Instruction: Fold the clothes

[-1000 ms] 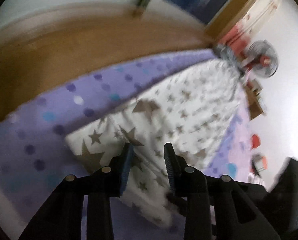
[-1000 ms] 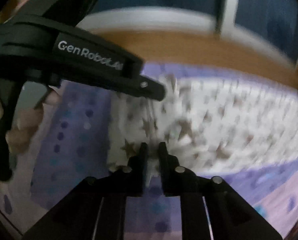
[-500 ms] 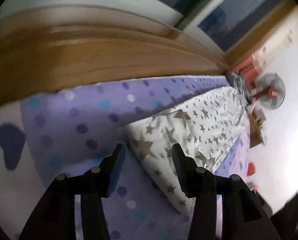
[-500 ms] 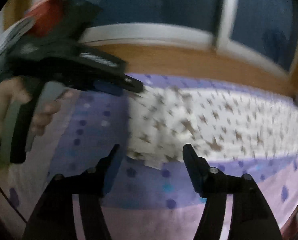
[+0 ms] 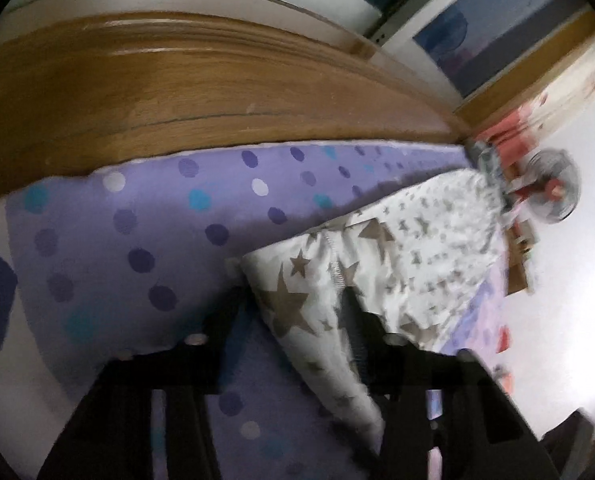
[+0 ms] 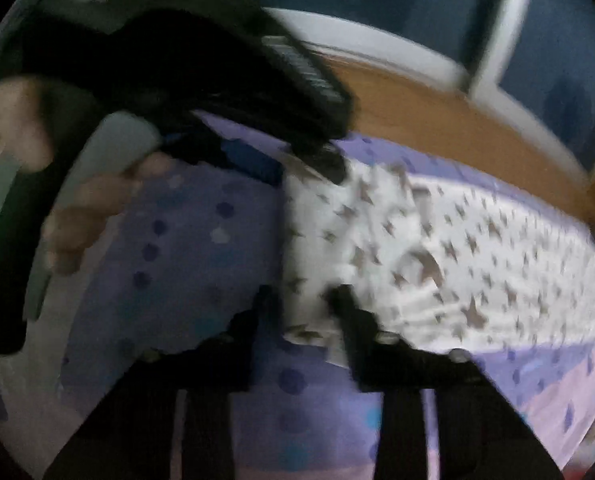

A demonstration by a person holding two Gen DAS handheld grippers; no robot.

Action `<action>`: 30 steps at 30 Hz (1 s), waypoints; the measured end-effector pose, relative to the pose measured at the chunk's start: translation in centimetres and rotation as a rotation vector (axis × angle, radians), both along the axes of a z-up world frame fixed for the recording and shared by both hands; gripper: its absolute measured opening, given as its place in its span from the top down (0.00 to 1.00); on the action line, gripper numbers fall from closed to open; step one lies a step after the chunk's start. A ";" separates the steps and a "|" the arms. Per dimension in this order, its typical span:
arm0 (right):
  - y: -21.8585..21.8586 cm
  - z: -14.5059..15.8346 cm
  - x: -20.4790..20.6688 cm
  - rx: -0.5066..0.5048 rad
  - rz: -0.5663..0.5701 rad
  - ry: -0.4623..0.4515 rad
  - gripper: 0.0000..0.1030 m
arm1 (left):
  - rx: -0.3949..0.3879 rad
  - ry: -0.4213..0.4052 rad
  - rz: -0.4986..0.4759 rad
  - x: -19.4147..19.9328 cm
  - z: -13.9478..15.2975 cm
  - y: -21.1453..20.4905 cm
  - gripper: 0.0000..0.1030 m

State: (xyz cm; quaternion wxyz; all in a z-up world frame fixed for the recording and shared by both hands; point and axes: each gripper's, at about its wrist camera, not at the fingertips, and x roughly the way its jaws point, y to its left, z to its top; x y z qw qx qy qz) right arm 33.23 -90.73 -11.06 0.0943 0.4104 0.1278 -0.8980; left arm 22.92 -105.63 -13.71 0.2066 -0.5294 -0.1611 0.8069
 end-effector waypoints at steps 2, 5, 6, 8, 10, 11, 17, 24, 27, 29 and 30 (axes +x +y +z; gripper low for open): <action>0.9 0.3 -0.4 -0.041 0.006 -0.006 0.88 | -0.027 -0.008 0.017 -0.1 0.2 0.2 0.84; 2.4 1.2 -0.7 -0.125 0.023 -0.012 0.92 | -0.027 -0.009 0.066 0.2 0.8 0.2 0.88; 3.1 1.5 -0.8 -0.164 0.029 -0.014 0.92 | -0.025 -0.005 0.082 0.3 1.3 0.3 0.88; 5.1 2.5 -1.0 -0.277 0.039 -0.021 0.92 | -0.038 0.008 0.107 0.4 2.4 1.0 0.88; 7.1 3.5 -1.2 -0.390 0.049 -0.027 0.93 | -0.055 0.022 0.124 0.6 3.6 2.0 0.88; 8.1 3.9 -1.4 -0.441 0.052 -0.031 0.93 | -0.063 0.028 0.128 0.6 4.2 2.5 0.88; 13.6 5.2 -1.1 -0.639 0.005 -0.035 0.93 | -0.121 0.068 0.096 -0.4 6.3 7.1 0.88; 17.5 3.6 -1.9 -0.669 -0.088 -0.056 0.92 | -0.196 0.067 0.034 -2.5 5.5 12.9 0.88; 19.1 2.5 -2.6 -0.666 -0.131 -0.073 0.92 | -0.213 0.052 0.001 -3.7 4.3 15.4 0.88; 20.1 1.8 -3.0 -0.661 -0.152 -0.083 0.93 | -0.217 0.042 -0.014 -4.4 3.5 16.7 0.88; 20.5 1.4 -3.2 -0.656 -0.161 -0.087 0.92 | -0.222 0.039 -0.020 -4.7 3.1 17.3 0.88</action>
